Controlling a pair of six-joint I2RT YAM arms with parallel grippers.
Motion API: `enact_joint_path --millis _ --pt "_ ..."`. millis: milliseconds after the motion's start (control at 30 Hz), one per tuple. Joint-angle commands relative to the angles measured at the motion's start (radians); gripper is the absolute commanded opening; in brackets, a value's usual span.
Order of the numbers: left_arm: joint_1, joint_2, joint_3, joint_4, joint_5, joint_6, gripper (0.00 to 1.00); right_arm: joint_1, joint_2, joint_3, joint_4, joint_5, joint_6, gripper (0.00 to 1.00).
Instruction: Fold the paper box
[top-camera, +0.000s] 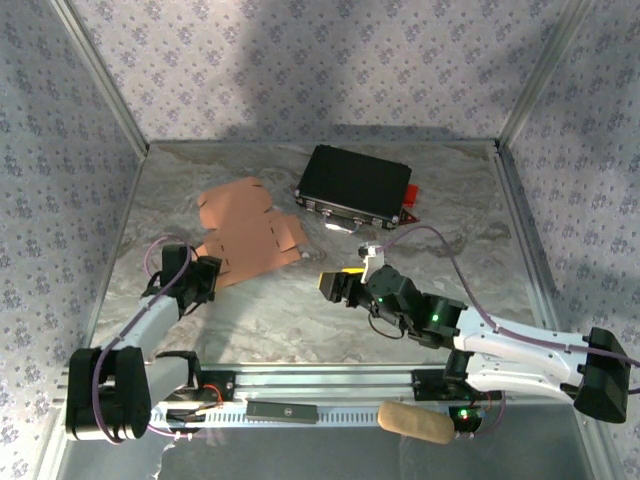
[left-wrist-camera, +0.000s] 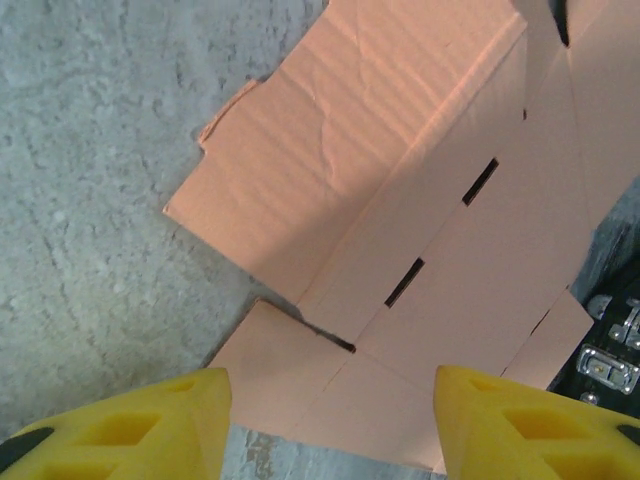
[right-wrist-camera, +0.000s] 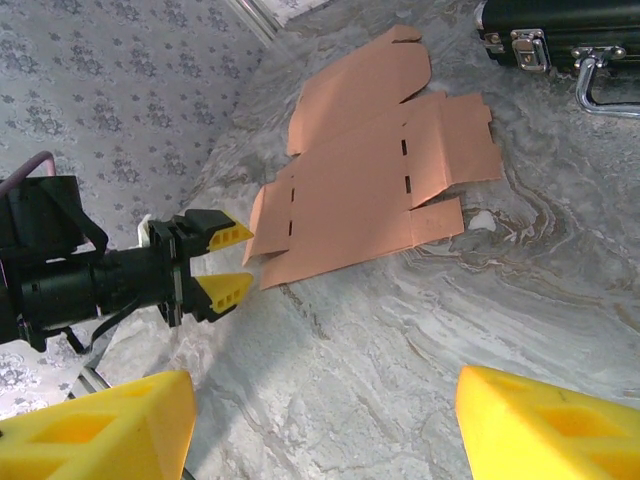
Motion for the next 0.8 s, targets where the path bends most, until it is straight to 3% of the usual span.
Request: enact_joint_path --millis 0,533,767 --pt "0.013 0.023 -0.007 0.061 -0.007 -0.01 0.53 0.005 0.003 -0.008 0.024 0.018 -0.002 0.71" --pt "0.042 0.158 0.015 0.149 -0.005 0.013 0.4 0.015 0.021 -0.013 0.028 0.024 0.008 0.71" --pt "0.044 0.156 0.015 0.18 0.003 0.017 0.05 0.016 0.038 -0.003 0.026 0.024 0.001 0.71"
